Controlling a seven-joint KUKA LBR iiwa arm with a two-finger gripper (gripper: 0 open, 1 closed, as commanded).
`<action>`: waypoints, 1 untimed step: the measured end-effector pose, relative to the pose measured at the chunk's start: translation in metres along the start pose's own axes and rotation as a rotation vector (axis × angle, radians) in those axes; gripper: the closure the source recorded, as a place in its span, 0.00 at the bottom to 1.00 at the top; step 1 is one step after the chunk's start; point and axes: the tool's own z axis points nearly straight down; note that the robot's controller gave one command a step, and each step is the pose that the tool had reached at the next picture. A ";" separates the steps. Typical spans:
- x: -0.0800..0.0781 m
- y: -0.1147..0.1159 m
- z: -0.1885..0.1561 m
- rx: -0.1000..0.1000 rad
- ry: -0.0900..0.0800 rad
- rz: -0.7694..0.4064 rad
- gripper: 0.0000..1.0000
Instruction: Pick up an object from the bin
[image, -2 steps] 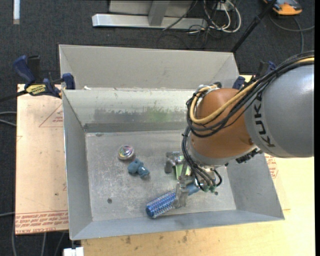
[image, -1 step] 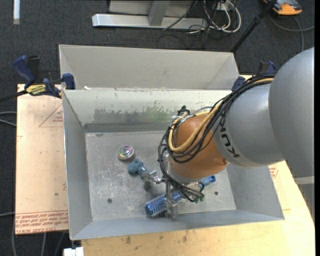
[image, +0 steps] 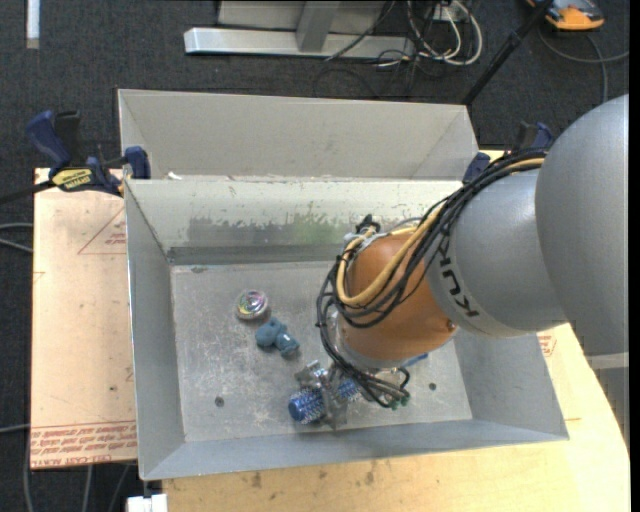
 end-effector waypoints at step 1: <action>-0.008 -0.012 -0.135 0.003 -0.008 0.020 1.00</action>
Offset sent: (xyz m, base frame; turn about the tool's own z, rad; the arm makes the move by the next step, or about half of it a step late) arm 0.0102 -0.0079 0.1316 0.0165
